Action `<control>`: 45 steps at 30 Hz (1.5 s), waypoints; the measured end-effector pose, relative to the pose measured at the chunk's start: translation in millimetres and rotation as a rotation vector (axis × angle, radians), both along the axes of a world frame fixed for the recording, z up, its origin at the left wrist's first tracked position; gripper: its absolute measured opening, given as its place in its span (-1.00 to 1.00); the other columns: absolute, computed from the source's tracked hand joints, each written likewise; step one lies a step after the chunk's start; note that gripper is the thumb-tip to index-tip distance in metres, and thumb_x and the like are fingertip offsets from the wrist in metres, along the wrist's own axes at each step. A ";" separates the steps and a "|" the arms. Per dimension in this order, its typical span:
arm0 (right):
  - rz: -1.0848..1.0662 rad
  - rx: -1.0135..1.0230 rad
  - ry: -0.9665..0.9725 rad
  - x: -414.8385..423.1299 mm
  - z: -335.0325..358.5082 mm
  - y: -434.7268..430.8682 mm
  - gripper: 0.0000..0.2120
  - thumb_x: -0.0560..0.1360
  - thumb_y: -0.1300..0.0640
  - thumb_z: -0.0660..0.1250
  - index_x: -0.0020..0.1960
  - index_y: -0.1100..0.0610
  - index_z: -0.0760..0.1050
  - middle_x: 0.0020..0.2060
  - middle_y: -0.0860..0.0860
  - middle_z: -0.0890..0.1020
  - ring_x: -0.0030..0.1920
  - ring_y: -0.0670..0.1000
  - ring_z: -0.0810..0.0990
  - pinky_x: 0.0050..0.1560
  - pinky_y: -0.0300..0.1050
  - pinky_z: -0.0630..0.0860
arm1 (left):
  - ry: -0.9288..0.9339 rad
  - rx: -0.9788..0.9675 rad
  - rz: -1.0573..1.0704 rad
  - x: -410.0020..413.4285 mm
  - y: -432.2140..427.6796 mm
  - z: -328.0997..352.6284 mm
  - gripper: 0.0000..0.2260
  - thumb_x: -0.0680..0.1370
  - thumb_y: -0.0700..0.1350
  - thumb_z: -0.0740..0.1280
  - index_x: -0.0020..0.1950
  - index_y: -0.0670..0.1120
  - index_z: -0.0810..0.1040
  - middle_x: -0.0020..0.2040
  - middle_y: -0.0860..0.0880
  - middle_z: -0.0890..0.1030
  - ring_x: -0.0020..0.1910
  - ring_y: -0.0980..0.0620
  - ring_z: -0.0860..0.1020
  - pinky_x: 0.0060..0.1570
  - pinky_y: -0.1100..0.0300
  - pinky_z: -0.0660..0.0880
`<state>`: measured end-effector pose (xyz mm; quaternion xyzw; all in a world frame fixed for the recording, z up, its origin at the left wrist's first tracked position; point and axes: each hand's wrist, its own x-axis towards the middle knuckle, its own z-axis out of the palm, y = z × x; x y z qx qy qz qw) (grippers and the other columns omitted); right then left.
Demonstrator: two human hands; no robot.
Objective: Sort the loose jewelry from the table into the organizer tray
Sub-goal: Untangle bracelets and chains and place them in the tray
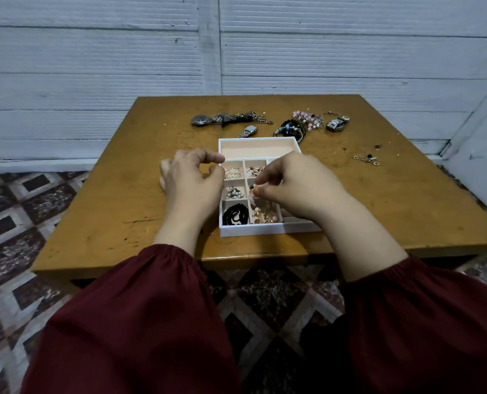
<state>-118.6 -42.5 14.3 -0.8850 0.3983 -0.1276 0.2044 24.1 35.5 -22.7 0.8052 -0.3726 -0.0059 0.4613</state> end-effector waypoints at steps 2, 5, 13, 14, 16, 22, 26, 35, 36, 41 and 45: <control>-0.003 -0.047 0.029 2.2 -1.3 0.2 -0.97 0.42 -0.02 0.41 -0.14 -0.12 0.62 -0.29 -0.14 0.54 -0.15 -0.06 0.50 -0.19 -0.18 0.35 | -0.004 0.003 -0.002 -0.3 -0.9 -0.4 -0.83 0.49 -0.11 0.27 -0.03 0.12 0.60 0.11 0.01 0.52 0.24 -0.03 0.28 0.13 0.14 0.17; 0.000 -0.067 0.037 1.7 -1.8 -0.3 -0.98 0.42 0.00 0.41 -0.15 -0.13 0.60 -0.22 -0.12 0.56 -0.14 -0.05 0.50 -0.20 -0.18 0.33 | -0.008 0.006 -0.009 -1.3 -2.2 -1.2 -0.83 0.49 -0.11 0.27 -0.04 0.13 0.59 0.10 0.02 0.52 0.23 -0.02 0.28 0.14 0.14 0.17; 0.097 0.058 0.018 -21.8 12.8 -1.8 -0.87 0.30 0.02 0.55 -0.17 -0.06 0.67 -0.30 -0.12 0.66 -0.17 -0.12 0.61 -0.09 -0.10 0.56 | -0.002 0.017 -0.020 -5.8 -4.7 0.5 -0.85 0.49 -0.10 0.28 -0.04 0.11 0.60 0.10 0.03 0.50 0.22 -0.04 0.29 0.19 0.07 0.22; 0.110 0.066 0.035 -23.9 14.5 -0.7 -0.87 0.28 0.03 0.56 -0.19 -0.06 0.67 -0.30 -0.14 0.66 -0.17 -0.13 0.60 -0.10 -0.11 0.56 | -0.002 0.016 -0.019 -6.3 -4.6 0.6 -0.85 0.49 -0.10 0.28 -0.04 0.11 0.60 0.09 0.03 0.49 0.22 -0.03 0.30 0.19 0.07 0.22; 0.130 0.067 0.080 -25.1 15.4 2.1 -0.88 0.28 0.04 0.55 -0.19 -0.08 0.67 -0.32 -0.17 0.64 -0.18 -0.16 0.58 -0.14 -0.14 0.54 | -0.006 0.016 -0.018 -7.5 -4.4 0.6 -0.85 0.49 -0.11 0.29 -0.04 0.11 0.59 0.05 0.06 0.47 0.21 -0.02 0.30 0.17 0.09 0.22; 0.143 0.009 0.187 -20.4 14.1 10.4 -0.93 0.36 0.02 0.49 -0.16 -0.07 0.66 -0.35 -0.17 0.54 -0.19 -0.12 0.50 -0.16 -0.17 0.48 | 0.000 0.013 -0.012 -8.5 -3.4 1.6 -0.84 0.49 -0.11 0.28 -0.04 0.12 0.59 0.08 0.05 0.49 0.21 -0.02 0.29 0.12 0.12 0.20; 0.151 -0.016 0.236 -17.8 14.4 13.3 -0.91 0.42 0.05 0.44 -0.08 -0.05 0.67 -0.23 -0.13 0.61 -0.05 -0.05 0.56 -0.05 -0.10 0.55 | -0.002 0.006 -0.010 -7.1 -3.3 1.5 -0.84 0.49 -0.11 0.28 -0.05 0.12 0.59 0.09 0.04 0.50 0.19 0.00 0.29 0.13 0.11 0.20; 0.133 -0.013 0.225 -4.6 8.3 18.3 -0.91 0.47 0.08 0.36 -0.05 0.00 0.62 -0.08 -0.06 0.64 0.02 0.00 0.57 0.00 -0.07 0.54 | -0.012 0.000 0.008 -5.6 -4.8 1.0 -0.83 0.49 -0.11 0.28 -0.02 0.11 0.61 0.08 0.03 0.52 0.18 -0.02 0.30 0.11 0.14 0.18; 0.130 -0.005 0.219 -4.2 8.4 18.1 -0.90 0.46 0.09 0.37 -0.03 -0.01 0.59 -0.07 -0.05 0.64 0.02 0.00 0.57 0.00 -0.07 0.54 | -0.009 -0.002 0.007 -5.5 -4.6 0.9 -0.83 0.49 -0.11 0.28 -0.02 0.11 0.61 0.07 0.04 0.51 0.18 -0.01 0.30 0.10 0.15 0.18; 0.164 -0.011 0.204 -3.0 4.9 17.3 -0.70 0.46 0.10 0.32 0.12 -0.17 0.36 -0.05 -0.06 0.60 0.03 0.02 0.53 -0.09 -0.07 0.46 | -0.002 -0.014 0.006 -4.5 -4.7 1.0 -0.83 0.48 -0.11 0.28 -0.04 0.12 0.60 0.09 0.03 0.53 0.20 -0.03 0.31 0.11 0.15 0.18; 0.166 -0.023 0.218 -2.7 3.8 16.4 -0.83 0.47 0.08 0.33 -0.02 -0.16 0.43 -0.07 -0.10 0.58 0.01 -0.01 0.51 -0.07 -0.07 0.48 | -0.004 -0.016 0.007 -4.3 -4.5 0.9 -0.84 0.49 -0.11 0.28 -0.04 0.12 0.60 0.10 0.02 0.53 0.20 -0.02 0.30 0.10 0.15 0.18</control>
